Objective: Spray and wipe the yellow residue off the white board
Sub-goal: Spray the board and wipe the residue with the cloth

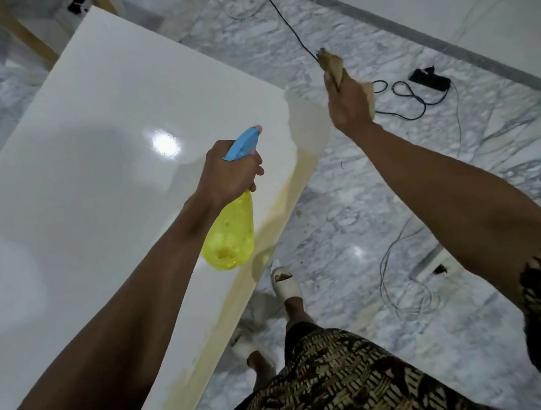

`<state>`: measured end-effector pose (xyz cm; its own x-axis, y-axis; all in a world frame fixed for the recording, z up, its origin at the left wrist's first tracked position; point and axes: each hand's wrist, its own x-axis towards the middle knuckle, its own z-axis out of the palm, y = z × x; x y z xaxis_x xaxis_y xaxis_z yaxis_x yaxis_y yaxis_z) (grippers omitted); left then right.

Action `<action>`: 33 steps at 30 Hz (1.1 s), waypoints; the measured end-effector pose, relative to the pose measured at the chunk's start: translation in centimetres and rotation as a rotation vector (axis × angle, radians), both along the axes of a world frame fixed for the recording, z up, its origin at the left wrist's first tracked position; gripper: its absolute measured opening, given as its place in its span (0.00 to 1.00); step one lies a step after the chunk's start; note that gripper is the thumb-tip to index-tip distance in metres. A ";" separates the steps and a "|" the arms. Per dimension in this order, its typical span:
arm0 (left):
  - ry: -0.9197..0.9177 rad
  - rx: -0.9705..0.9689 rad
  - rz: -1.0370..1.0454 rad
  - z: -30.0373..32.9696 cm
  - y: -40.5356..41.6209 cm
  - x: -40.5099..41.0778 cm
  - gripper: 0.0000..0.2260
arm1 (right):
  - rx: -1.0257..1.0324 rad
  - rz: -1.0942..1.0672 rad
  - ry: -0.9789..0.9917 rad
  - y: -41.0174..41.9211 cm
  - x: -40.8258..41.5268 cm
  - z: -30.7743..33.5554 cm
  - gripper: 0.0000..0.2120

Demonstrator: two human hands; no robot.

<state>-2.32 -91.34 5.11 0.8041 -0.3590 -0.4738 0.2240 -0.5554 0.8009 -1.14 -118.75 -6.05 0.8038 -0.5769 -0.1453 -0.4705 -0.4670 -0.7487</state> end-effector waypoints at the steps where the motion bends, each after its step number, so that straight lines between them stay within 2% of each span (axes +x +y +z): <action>1: 0.000 -0.004 0.001 -0.2 -0.2 0.3 0.22 | -0.057 0.108 0.137 -0.3 0.7 -2.0 0.34; 3: -0.005 -0.008 0.008 -0.5 -0.4 0.7 0.24 | -0.196 0.325 0.427 0.5 0.8 -6.0 0.34; 4: -0.006 -0.009 0.014 -0.7 -0.5 0.8 0.24 | -0.277 0.398 0.483 1.3 0.4 -7.4 0.32; 7: 0.022 -0.022 0.044 -1.5 -0.2 1.1 0.24 | -0.434 0.400 0.435 3.9 -1.1 -9.2 0.27; 10: 0.037 -0.024 0.065 -2.0 0.5 1.1 0.23 | -0.509 0.401 0.378 5.7 -2.2 -9.2 0.27; 17: 0.038 0.021 0.055 -2.2 3.0 -1.0 0.24 | -0.547 0.427 0.291 8.6 -5.1 -10.1 0.27; 22: 0.036 0.035 0.069 -2.2 6.2 -3.6 0.23 | -0.503 0.422 0.312 12.0 -7.3 -9.8 0.27; 33: -0.031 0.049 0.085 -2.0 18.4 -12.7 0.23 | -0.578 0.468 0.249 25.1 -16.5 -10.4 0.29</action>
<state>-15.07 -72.97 3.13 0.8453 -0.2653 -0.4637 0.2477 -0.5743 0.7803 -17.68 -93.68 -16.48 0.9651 -0.2252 -0.1334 -0.2507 -0.9416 -0.2249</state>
